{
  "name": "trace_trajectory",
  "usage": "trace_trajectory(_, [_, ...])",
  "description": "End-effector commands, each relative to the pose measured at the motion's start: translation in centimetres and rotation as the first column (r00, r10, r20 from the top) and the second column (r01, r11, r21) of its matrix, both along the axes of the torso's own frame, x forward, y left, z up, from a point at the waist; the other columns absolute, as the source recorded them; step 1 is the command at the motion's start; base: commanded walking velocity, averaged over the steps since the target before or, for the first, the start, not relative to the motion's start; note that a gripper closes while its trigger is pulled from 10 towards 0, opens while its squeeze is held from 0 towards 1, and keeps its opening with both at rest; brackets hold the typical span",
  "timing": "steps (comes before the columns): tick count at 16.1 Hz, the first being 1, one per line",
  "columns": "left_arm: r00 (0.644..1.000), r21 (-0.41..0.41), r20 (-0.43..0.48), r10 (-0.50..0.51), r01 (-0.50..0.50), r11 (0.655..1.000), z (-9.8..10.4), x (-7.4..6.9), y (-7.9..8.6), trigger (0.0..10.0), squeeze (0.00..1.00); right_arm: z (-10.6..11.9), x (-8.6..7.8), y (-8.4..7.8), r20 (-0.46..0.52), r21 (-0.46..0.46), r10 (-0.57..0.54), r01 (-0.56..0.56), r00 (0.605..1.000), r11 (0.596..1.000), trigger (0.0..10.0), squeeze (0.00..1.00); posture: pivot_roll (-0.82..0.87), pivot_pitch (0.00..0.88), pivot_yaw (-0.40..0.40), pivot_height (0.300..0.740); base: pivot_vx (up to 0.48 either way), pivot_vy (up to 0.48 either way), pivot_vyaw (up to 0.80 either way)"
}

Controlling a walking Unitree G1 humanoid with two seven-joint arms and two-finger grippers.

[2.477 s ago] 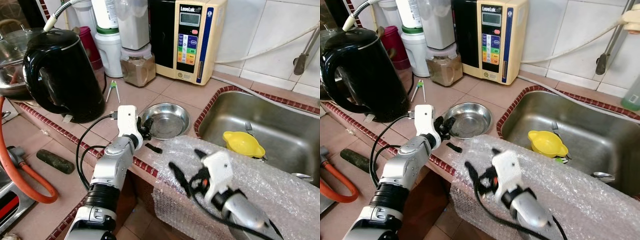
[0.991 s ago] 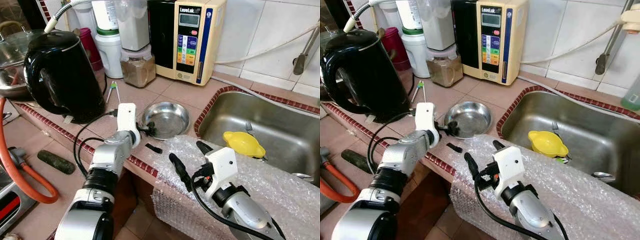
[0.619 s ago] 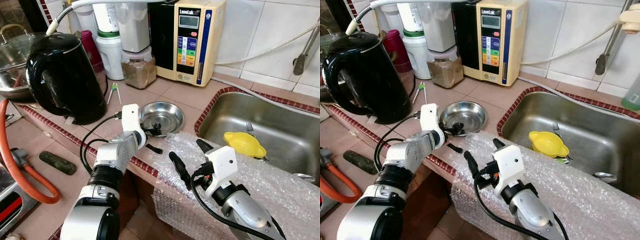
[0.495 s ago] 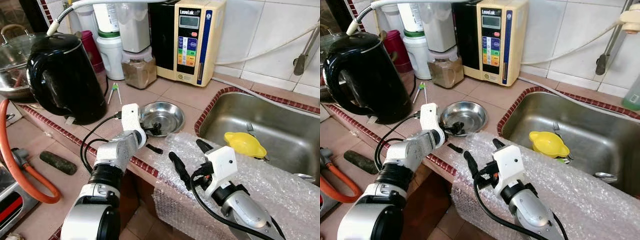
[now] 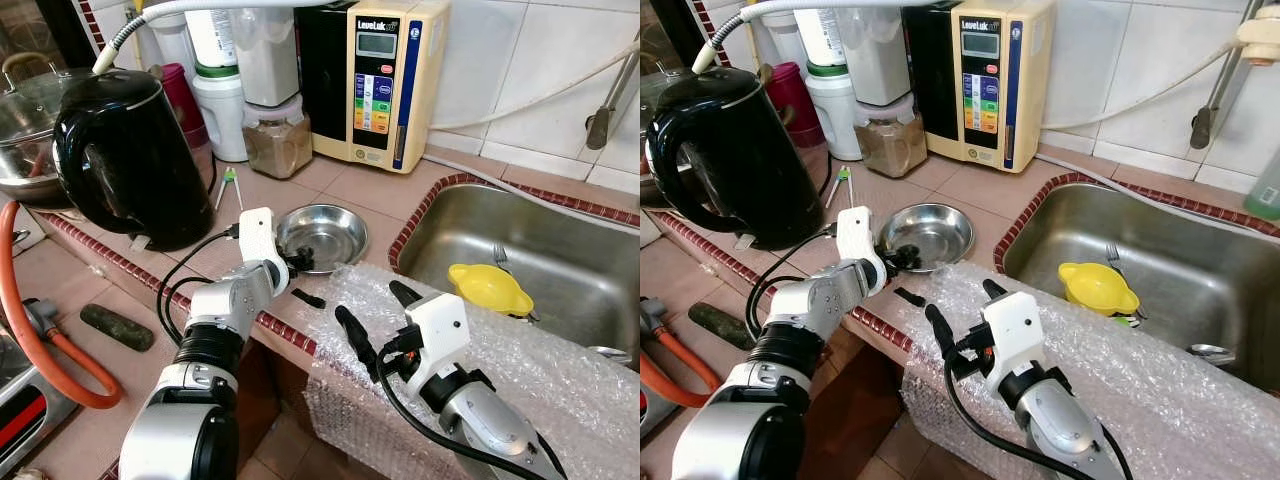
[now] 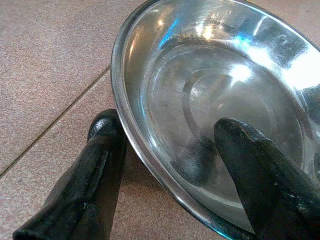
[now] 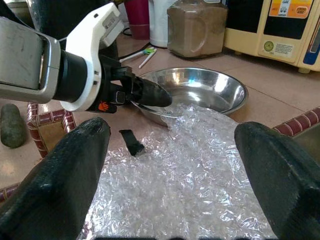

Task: Kitchen organization

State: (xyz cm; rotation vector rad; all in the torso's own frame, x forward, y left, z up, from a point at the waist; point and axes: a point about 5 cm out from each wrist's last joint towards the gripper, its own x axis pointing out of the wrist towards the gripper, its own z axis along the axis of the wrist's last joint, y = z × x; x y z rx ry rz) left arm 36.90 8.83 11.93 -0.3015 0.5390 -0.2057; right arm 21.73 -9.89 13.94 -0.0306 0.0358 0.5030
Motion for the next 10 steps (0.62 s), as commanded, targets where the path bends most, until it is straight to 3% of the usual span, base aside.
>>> trace_trajectory(1, [0.996, 0.003, -0.091, -0.006, 0.006, 1.0, -1.78, -0.76, -0.18, 0.0, 0.0, 0.12, 0.11, 0.26, 0.009, 0.002, 0.005, -0.005, 1.0, 1.0, 10.0, 0.0, -0.05, 0.0, 0.105, 0.74, 0.0, 0.0, 0.0])
trace_trajectory(10, [0.996, 0.009, -0.084, 0.02, -0.019, 1.0, -1.88, -0.62, 0.43, 0.0, 0.0, 0.18, 0.44, 0.17, 0.017, -0.001, 0.005, -0.005, 1.0, 1.0, 10.0, 0.0, -0.04, 0.0, 0.101, 0.74, 0.0, 0.0, 0.0])
